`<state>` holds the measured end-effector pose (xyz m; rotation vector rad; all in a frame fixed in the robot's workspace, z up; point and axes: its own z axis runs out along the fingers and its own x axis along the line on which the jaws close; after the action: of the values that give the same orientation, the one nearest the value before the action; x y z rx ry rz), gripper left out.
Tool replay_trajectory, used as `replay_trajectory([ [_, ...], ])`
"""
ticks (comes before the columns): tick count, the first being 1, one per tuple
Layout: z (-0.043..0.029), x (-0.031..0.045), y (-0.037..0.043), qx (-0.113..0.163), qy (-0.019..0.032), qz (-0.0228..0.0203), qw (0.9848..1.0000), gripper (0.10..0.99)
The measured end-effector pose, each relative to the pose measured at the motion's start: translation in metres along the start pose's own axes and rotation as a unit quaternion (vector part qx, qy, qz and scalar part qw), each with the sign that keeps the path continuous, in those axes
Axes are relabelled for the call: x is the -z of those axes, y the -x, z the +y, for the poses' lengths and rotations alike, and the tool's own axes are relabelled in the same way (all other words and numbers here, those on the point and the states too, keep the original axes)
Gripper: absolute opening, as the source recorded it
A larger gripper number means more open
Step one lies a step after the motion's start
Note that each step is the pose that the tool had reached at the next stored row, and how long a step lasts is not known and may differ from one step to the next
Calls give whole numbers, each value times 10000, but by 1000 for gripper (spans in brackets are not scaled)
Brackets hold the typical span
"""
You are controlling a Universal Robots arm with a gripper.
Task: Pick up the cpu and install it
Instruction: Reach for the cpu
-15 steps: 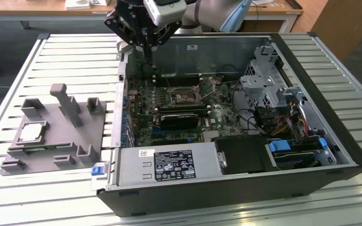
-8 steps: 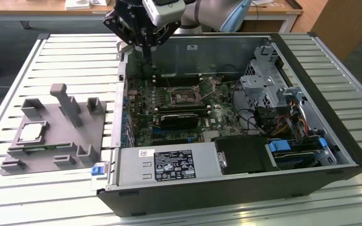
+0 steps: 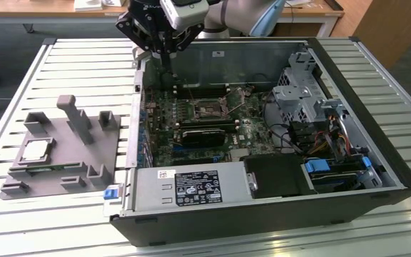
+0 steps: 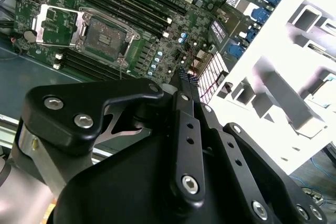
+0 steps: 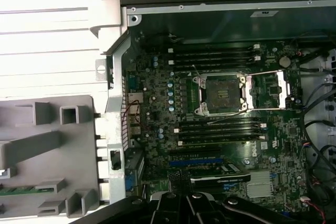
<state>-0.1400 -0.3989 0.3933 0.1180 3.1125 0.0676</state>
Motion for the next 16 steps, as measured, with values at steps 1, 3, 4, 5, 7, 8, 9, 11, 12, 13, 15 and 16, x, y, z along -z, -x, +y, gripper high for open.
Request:
replay_trajectory([
  [1, 0, 0, -2, 0, 0, 0, 10000, 106],
  [3, -1, 0, -6, 0, 0, 0, 10000, 106],
  [4, -1, 0, -8, 0, 0, 0, 10000, 106],
  [5, -1, 0, -10, 0, 0, 0, 10000, 106],
  [7, -1, 0, -14, 0, 0, 0, 10000, 106],
  [8, -1, 1, -16, 0, 0, 0, 10000, 106],
  [9, -1, 1, -17, 0, 0, 0, 10000, 106],
  [11, -2, 1, -21, 0, 0, 0, 10000, 106],
  [12, -2, 1, -23, 0, 0, 0, 10000, 106],
  [13, -2, 1, -25, 0, 0, 0, 10000, 106],
  [15, -2, 1, -29, 0, 0, 0, 10000, 106],
  [16, -2, 1, -31, 0, 0, 0, 10000, 106],
])
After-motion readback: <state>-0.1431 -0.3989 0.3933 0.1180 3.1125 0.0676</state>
